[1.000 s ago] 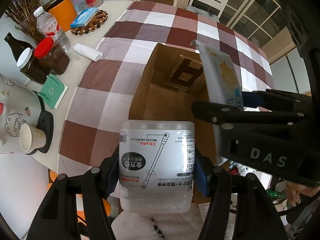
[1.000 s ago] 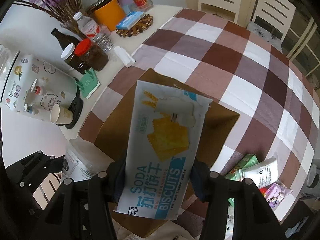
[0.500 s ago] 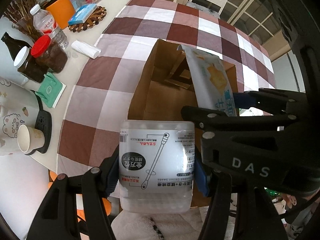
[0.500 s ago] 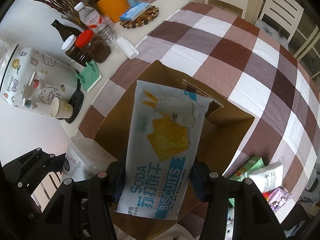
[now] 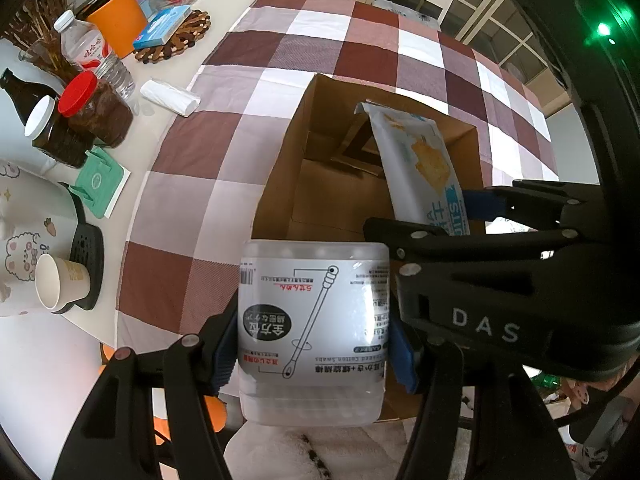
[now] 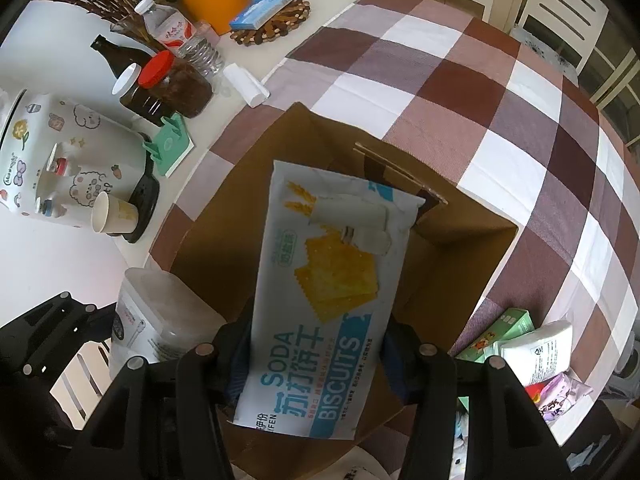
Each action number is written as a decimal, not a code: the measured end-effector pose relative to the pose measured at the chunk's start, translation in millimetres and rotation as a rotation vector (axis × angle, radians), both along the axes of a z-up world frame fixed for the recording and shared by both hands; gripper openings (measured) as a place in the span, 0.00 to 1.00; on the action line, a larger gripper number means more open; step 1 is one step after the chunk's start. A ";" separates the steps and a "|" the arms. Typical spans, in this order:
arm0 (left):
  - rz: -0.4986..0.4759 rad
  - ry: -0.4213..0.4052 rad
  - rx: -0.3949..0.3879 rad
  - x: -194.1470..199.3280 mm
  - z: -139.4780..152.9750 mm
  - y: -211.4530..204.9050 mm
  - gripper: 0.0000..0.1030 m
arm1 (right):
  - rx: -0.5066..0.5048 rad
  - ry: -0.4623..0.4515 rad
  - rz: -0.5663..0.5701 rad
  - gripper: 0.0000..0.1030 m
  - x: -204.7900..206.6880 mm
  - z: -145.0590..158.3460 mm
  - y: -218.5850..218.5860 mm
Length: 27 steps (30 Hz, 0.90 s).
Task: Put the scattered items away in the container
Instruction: 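Carry the swab tub with the left tool while the right tool carries the biscuits over the box, then open both tools to drop the swab tub and biscuits into the box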
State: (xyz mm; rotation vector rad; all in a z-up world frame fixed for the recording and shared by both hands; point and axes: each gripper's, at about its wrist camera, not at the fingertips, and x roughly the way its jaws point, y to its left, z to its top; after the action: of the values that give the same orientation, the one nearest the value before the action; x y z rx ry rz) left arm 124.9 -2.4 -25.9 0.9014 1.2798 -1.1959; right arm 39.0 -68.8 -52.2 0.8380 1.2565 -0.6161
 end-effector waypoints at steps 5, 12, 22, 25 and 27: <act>-0.002 -0.002 -0.002 0.5 -0.3 0.9 0.61 | 0.006 0.008 0.003 0.54 0.2 -2.8 0.3; -0.004 -0.004 -0.005 -0.5 0.8 1.7 0.62 | 0.018 0.026 -0.002 0.54 -0.9 -6.4 -0.3; -0.008 -0.015 -0.047 -2.8 14.3 1.5 0.74 | -0.033 0.037 -0.007 0.54 -5.2 9.2 0.2; -0.012 -0.018 -0.053 -4.8 16.8 2.1 0.74 | -0.047 0.034 -0.011 0.54 -8.0 15.1 0.2; -0.017 -0.021 -0.056 -7.1 18.2 2.8 0.74 | -0.055 0.032 -0.016 0.54 -10.3 18.7 1.4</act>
State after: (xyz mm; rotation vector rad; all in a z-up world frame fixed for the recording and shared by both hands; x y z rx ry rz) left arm 117.8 0.3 -7.7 0.8832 1.2190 -1.2266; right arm 28.7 -67.4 -33.6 0.7963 1.2574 -0.6762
